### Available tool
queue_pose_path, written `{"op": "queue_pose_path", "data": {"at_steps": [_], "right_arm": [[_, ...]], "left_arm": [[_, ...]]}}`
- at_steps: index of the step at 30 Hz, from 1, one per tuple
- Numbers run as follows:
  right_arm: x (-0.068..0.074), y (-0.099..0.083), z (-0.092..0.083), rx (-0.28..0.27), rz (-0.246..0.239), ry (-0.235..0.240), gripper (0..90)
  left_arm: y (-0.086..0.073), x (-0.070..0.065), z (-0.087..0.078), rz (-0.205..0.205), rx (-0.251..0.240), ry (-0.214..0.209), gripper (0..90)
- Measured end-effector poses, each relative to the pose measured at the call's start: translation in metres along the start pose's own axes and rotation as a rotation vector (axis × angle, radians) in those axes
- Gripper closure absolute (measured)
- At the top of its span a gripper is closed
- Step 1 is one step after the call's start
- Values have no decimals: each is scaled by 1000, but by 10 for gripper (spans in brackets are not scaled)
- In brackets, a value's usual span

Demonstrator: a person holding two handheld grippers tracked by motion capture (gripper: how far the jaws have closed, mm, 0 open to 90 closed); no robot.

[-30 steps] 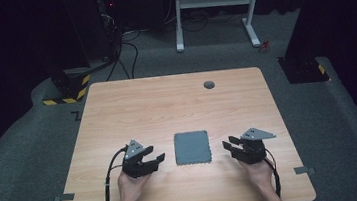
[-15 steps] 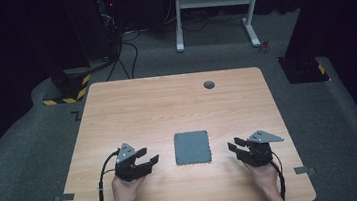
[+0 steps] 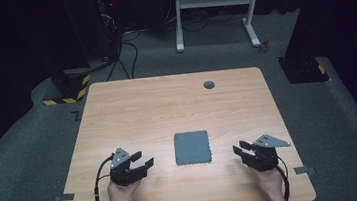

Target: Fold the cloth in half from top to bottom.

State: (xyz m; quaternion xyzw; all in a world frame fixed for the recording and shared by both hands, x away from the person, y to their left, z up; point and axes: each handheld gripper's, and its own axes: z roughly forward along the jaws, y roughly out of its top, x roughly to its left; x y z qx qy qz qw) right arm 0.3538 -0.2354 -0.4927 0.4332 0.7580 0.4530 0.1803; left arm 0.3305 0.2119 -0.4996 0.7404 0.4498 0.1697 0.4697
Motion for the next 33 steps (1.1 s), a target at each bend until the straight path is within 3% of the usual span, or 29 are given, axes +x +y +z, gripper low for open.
{"op": "queue_pose_path", "data": {"at_steps": [16, 33], "right_arm": [[-7, -13, -5, 35, -1, -45, 609], [-20, -22, -4, 95, 5, -117, 599]], "left_arm": [[-17, 14, -3, -7, 68, 58, 399], [-19, 24, 4, 0, 126, 140, 397]]}}
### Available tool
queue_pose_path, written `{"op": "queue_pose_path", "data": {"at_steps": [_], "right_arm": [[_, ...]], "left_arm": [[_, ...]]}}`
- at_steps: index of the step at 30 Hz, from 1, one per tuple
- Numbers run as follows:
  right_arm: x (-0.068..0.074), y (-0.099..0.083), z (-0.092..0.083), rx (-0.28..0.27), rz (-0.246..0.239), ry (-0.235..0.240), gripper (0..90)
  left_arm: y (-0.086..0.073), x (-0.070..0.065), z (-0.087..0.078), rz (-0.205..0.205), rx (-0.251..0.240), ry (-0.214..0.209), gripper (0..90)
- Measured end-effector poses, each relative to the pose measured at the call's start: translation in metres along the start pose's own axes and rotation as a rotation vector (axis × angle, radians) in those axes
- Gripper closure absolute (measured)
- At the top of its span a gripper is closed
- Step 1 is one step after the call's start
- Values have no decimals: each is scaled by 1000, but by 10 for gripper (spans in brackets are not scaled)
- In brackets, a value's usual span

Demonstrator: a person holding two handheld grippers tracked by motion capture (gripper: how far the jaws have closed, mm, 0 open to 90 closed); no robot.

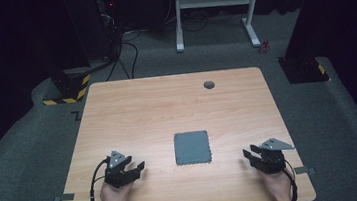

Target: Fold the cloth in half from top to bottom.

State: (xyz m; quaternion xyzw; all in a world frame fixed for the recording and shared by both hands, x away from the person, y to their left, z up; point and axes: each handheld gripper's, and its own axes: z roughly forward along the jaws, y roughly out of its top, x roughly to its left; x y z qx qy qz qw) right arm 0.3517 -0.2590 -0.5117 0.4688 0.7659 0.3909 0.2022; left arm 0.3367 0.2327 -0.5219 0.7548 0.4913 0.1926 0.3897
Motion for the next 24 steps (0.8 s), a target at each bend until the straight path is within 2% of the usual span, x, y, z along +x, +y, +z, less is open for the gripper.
{"op": "queue_pose_path", "data": {"at_steps": [9, 24], "right_arm": [[-7, -2, 4, 39, -18, -40, 587], [-11, -4, 10, 76, -27, -72, 562]], "left_arm": [[2, 2, 5, 23, 24, 43, 391], [1, 6, 8, 32, 37, 68, 366]]}}
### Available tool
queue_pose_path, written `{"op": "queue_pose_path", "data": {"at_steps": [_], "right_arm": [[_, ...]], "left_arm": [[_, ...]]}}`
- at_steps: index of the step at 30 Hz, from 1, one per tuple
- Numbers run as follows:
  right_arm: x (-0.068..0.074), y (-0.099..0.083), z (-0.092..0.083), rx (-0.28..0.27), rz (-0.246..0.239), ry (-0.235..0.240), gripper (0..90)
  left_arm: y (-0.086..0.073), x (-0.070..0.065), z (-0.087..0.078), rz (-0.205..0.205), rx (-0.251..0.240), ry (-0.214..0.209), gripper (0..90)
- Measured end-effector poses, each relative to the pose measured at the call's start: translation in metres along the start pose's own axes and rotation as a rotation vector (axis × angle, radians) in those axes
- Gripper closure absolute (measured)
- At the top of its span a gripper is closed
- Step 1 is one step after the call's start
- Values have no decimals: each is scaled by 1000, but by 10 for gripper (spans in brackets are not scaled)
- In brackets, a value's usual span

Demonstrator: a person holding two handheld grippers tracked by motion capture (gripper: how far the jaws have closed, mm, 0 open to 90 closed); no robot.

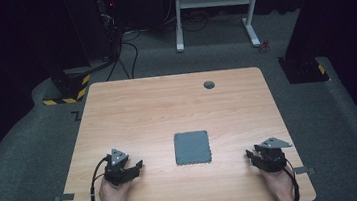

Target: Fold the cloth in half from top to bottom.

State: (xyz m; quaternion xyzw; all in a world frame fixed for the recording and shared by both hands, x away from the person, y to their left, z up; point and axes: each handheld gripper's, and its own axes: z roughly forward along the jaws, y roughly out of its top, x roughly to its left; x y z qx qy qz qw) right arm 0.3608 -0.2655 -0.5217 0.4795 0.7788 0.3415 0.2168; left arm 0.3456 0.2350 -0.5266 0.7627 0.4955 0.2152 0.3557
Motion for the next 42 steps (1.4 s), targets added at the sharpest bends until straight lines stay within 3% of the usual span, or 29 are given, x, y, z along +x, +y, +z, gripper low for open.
{"op": "queue_pose_path", "data": {"at_steps": [20, 42], "right_arm": [[-1, 0, 1, 12, 15, -19, 403], [-2, 0, 1, 13, 13, -18, 402]], "left_arm": [[0, -3, 2, 20, 7, 12, 291], [0, -3, 2, 14, 8, 8, 277]]}}
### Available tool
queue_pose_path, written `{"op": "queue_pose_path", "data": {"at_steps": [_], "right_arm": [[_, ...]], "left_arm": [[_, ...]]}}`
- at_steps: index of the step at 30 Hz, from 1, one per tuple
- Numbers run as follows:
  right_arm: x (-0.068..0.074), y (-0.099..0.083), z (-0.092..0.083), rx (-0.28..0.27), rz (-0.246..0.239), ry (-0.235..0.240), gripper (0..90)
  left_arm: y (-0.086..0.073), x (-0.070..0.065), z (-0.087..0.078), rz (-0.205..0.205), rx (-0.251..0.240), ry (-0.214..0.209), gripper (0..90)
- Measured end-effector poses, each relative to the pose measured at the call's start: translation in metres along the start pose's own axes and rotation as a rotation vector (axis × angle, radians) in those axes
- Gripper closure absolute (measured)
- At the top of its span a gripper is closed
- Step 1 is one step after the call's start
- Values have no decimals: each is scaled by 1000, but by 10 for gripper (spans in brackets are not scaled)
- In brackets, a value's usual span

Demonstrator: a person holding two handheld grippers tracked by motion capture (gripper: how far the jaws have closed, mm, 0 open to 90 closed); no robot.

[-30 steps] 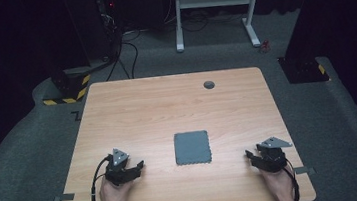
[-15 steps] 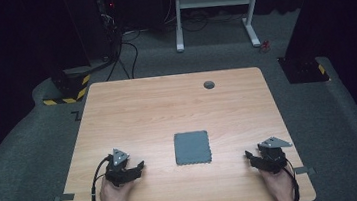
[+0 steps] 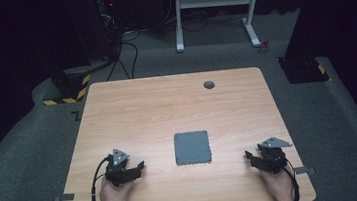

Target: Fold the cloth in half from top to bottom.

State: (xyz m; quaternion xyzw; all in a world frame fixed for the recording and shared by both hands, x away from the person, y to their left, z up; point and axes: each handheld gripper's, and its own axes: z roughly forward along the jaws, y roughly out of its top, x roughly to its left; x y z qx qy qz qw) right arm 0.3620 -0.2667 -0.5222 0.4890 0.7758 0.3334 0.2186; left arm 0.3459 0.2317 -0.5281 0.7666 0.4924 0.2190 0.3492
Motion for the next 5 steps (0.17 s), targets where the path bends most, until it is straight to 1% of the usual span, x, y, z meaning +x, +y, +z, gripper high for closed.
{"op": "queue_pose_path", "data": {"at_steps": [5], "right_arm": [[0, 0, 0, 1, 3, 0, 402]], "left_arm": [[0, 0, 0, 5, 1, 3, 277]]}}
